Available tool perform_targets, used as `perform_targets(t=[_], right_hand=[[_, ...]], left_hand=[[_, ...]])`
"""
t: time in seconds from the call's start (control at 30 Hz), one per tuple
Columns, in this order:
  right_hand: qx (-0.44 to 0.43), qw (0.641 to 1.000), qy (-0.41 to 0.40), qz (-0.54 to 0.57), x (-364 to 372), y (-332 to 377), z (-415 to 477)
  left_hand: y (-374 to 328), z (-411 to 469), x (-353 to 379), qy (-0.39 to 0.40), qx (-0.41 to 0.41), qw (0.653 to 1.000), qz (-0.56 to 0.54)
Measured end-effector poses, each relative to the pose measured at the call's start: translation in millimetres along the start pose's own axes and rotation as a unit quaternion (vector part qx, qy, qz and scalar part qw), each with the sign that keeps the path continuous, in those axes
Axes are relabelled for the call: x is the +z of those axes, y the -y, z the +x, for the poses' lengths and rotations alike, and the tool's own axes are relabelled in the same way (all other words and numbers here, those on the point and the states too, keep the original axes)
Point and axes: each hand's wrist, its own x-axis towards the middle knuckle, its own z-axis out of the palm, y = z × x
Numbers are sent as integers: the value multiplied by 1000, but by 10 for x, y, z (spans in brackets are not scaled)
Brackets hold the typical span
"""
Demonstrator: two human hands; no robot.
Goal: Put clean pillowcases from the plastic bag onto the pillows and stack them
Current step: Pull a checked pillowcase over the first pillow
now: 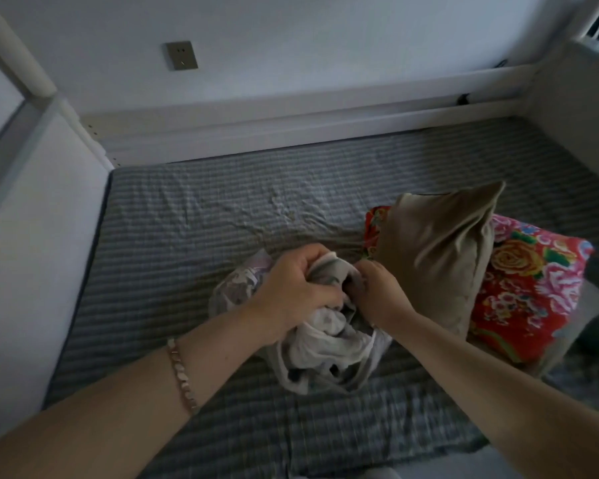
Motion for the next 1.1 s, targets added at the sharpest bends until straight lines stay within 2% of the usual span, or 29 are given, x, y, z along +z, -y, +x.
perform_targets(t=[0.07, 0.1, 0.17, 0.23, 0.27, 0.33, 0.37, 0.4, 0.43, 0.5, 0.53, 0.6, 0.63, 0.7, 0.73, 0.8, 0.87, 0.93, 0.97, 1.03, 1.1], right_hand=[[62, 998, 5, 29, 108, -42, 62], [90, 995, -4, 45, 132, -62, 79], [177, 976, -54, 110, 134, -83, 110], [270, 939, -88, 192, 109, -88, 164], [287, 932, -81, 206, 101, -82, 202], [249, 948, -59, 188, 92, 42, 240], [209, 959, -55, 184, 86, 136, 235], [162, 969, -47, 182, 60, 254, 206], [106, 979, -33, 172, 20, 369, 161], [-13, 998, 20, 54, -87, 588, 57], [-71, 996, 42, -27, -131, 657, 19], [-139, 980, 39, -139, -164, 715, 4], [-138, 977, 20, -162, -180, 717, 12], [-100, 977, -39, -185, -234, 677, 46], [-78, 974, -68, -201, -274, 634, 63], [-38, 965, -97, -239, -352, 502, 94], [-8, 951, -110, -287, -410, 335, 94], [11, 943, -114, -313, -452, 76, 104], [32, 945, -116, -305, -466, -83, 116], [99, 959, -123, -235, -548, -379, 150], [168, 966, -117, -159, -640, -622, 239]], left_hand=[[-39, 5, -221, -52, 56, 995, 65], [-23, 27, -351, -74, 78, 985, 132], [142, 91, -624, -92, 81, 936, 329], [384, 134, -872, -102, 17, 857, 505], [539, 135, -963, -106, -34, 823, 557], [869, 118, -1070, -80, -132, 775, 613], [1013, 124, -1104, -74, -149, 768, 618], [1142, 136, -1120, -71, -141, 782, 603], [1256, 148, -1127, -75, -111, 821, 555], [1390, 184, -1099, -87, -54, 912, 398], [1380, 192, -1060, -101, -45, 941, 321], [1327, 216, -986, -123, -46, 973, 191], [1297, 238, -950, -112, -58, 983, 136], [1231, 268, -895, -17, -79, 993, 81], [1209, 309, -888, 52, -93, 988, 111], [1179, 387, -861, 137, -82, 948, 274], [1094, 445, -782, 85, -24, 918, 387], [971, 511, -731, -39, 57, 917, 392], [914, 539, -720, -74, 101, 918, 376], [815, 636, -655, -29, 162, 927, 337], [680, 773, -537, 59, 129, 935, 326]])
